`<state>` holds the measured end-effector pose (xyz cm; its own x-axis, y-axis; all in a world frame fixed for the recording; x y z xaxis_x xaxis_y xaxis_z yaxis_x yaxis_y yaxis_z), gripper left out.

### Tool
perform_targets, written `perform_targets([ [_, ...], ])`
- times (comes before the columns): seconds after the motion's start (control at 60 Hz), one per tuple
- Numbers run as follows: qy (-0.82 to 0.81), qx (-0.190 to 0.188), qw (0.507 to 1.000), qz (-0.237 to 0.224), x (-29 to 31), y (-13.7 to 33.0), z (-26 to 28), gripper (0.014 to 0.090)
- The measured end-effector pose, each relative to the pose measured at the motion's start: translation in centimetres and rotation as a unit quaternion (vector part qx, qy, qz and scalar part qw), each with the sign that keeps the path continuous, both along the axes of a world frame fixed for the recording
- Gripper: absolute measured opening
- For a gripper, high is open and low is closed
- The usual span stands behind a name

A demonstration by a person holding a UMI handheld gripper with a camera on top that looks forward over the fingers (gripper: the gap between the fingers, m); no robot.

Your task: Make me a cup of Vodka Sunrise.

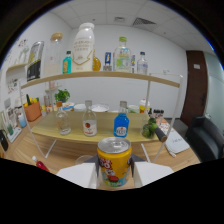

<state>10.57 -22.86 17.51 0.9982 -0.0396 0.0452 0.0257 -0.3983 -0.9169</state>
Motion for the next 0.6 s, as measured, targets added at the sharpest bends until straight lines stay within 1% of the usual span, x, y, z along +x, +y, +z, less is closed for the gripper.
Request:
perform_targets([
  [0.133,-0.153,-0.003,0.988,0.035,0.1,0.5,0.0,0.0498],
  [0.267,-0.305,-0.006,0.949,0.081,-0.1,1.0,0.4,0.0498],
  [0.417,-0.458,-0.022,0.880,0.127,0.1,1.6,0.7,0.0497],
  [0.6,-0.619,-0.025,0.765,0.177,-0.6,2.3,1.4,0.0498],
])
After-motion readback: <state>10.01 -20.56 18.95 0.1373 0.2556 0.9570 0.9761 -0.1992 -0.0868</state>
